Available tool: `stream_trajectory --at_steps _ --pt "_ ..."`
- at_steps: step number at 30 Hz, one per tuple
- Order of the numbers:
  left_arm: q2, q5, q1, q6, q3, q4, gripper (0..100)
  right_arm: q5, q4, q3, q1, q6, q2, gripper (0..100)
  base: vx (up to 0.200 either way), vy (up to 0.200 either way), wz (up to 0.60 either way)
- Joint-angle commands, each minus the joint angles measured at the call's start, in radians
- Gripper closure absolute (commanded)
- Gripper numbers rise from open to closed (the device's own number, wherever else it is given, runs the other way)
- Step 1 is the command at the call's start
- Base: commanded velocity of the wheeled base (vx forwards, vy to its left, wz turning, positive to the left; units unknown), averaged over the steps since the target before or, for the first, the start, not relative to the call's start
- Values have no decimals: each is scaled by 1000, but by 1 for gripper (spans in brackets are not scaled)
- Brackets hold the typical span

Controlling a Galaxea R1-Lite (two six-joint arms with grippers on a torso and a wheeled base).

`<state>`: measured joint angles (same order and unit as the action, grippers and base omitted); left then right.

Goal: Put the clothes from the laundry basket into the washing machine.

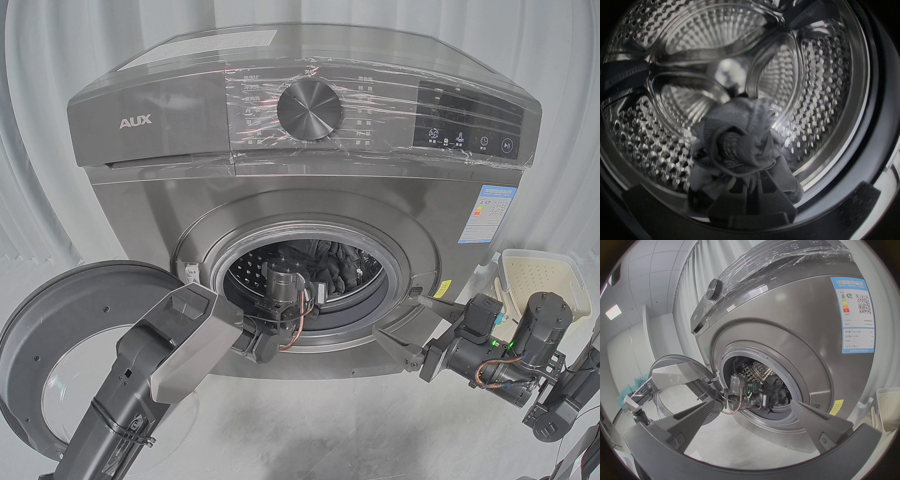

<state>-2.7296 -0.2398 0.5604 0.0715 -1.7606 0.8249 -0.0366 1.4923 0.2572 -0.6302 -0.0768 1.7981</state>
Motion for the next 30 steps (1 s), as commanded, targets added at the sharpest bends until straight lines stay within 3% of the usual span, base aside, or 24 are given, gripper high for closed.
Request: stream_trajectory --at_steps 1,12,23,24,30 --pt "-87 -42 -19 4 -201 14 100 0 0 0 0 0 -2 0 0 0 0" --pt "-107 -92 -70 -4 -239 17 100 0 0 -1 -2 0 0 0 0 0 0" --pt "-108 -93 -73 -7 -239 30 100 0 0 -1 -2 0 1 0 0 0 0" --pt "-110 -93 -73 -7 -239 30 0 0 2 -1 -2 0 0 0 0 0 0" --pt "-102 -93 -51 8 -239 40 0 0 0 -1 0 0 0 0 0 0 0"
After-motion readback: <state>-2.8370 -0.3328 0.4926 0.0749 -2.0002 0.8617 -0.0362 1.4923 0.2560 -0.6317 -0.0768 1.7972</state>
